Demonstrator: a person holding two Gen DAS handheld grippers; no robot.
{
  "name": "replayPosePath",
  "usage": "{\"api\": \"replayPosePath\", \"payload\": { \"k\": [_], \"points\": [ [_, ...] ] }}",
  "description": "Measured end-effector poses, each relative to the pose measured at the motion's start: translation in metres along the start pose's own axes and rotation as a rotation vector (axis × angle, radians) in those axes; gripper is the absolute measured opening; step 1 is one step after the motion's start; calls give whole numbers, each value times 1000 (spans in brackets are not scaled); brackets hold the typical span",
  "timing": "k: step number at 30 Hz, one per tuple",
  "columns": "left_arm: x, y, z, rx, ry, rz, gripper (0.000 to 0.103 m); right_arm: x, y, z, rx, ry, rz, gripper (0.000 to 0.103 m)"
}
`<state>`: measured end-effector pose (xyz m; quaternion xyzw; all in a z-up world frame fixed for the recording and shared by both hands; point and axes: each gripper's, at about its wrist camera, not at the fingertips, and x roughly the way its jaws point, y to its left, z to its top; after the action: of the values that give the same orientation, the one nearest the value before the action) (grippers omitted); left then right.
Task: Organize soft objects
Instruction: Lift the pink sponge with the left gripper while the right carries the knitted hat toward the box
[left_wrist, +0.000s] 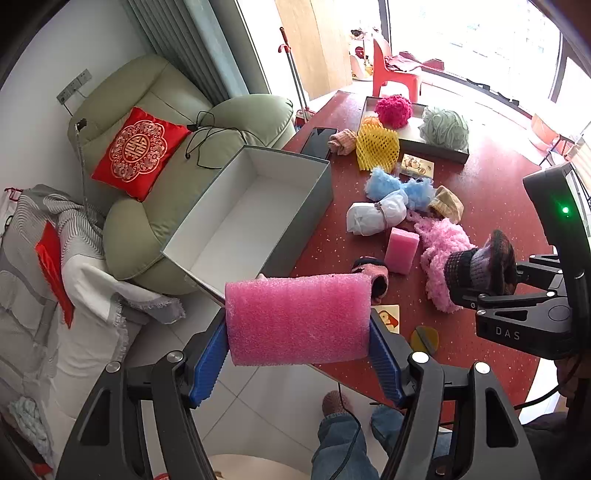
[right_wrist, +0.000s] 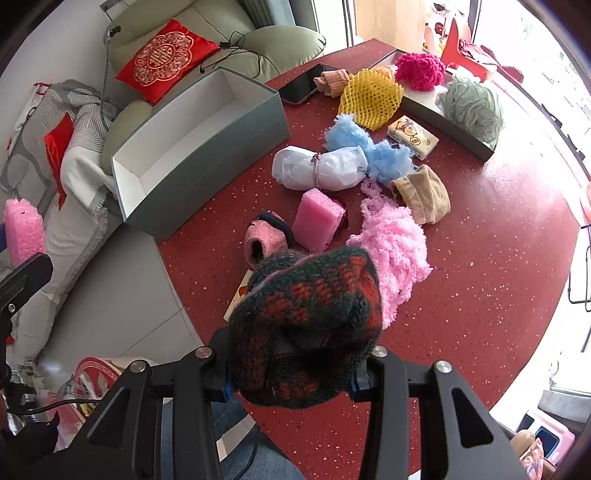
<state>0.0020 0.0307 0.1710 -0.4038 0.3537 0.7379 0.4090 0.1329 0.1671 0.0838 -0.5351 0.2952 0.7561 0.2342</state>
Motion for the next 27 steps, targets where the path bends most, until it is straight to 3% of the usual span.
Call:
{"api": "replayPosePath", "payload": {
  "k": [9,18,27],
  "points": [
    [-1,-5,6,18,-5,1,71,-3,-14,-1,47,-15,6,46],
    [0,-30,23,121,-32,-25,71,-7,-50,-6,182,-28,-7,46],
    [13,-36,28,136,-5,-59,71,-8,-69,-9,256,-46,-19,46]
  ]
}}
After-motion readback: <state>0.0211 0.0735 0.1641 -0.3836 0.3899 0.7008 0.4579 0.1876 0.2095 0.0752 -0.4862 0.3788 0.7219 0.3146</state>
